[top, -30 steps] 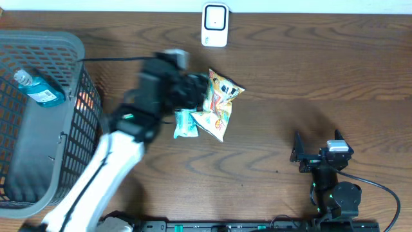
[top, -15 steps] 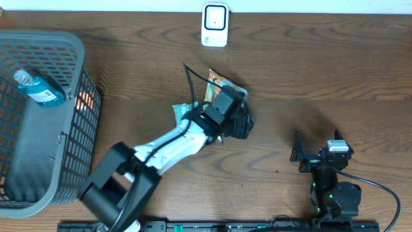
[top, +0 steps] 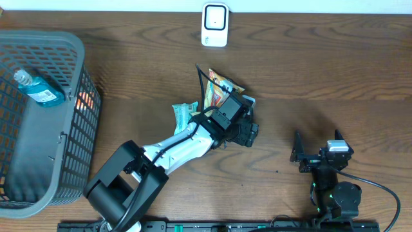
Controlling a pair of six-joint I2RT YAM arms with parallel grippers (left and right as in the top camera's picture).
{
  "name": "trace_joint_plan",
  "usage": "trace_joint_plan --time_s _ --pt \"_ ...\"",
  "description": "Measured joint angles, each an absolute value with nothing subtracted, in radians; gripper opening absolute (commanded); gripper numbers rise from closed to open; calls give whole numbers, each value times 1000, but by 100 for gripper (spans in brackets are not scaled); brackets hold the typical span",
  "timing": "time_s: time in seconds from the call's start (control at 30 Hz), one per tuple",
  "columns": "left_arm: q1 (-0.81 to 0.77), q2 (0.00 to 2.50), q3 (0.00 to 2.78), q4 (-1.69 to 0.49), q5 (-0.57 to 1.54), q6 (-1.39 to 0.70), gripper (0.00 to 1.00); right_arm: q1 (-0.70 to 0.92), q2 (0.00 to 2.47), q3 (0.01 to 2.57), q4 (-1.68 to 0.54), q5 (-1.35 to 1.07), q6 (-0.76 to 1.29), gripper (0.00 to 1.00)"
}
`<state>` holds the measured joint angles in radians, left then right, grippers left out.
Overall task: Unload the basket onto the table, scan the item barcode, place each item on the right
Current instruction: 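Lift the green tin out and place it right of the snack bag, then reach the left gripper into the basket and grasp the Kleenex pack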
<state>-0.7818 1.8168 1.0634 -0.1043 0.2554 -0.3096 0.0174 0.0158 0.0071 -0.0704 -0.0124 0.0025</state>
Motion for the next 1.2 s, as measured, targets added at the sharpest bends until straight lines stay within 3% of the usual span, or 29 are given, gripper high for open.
trace_joint_plan --time_s 0.3,0.6,1.03,1.2 --pt "-782 1658 1174 -205 198 -253 80 17 16 7 -70 -12 3 99" --pt "-688 1383 1345 -458 -118 -115 89 17 16 7 -70 -12 3 99" --pt "4 1127 1425 -593 -284 -203 100 17 16 7 -70 -12 3 99" --pt "259 1163 1427 -706 -237 -335 98 17 16 7 -71 -12 3 99"
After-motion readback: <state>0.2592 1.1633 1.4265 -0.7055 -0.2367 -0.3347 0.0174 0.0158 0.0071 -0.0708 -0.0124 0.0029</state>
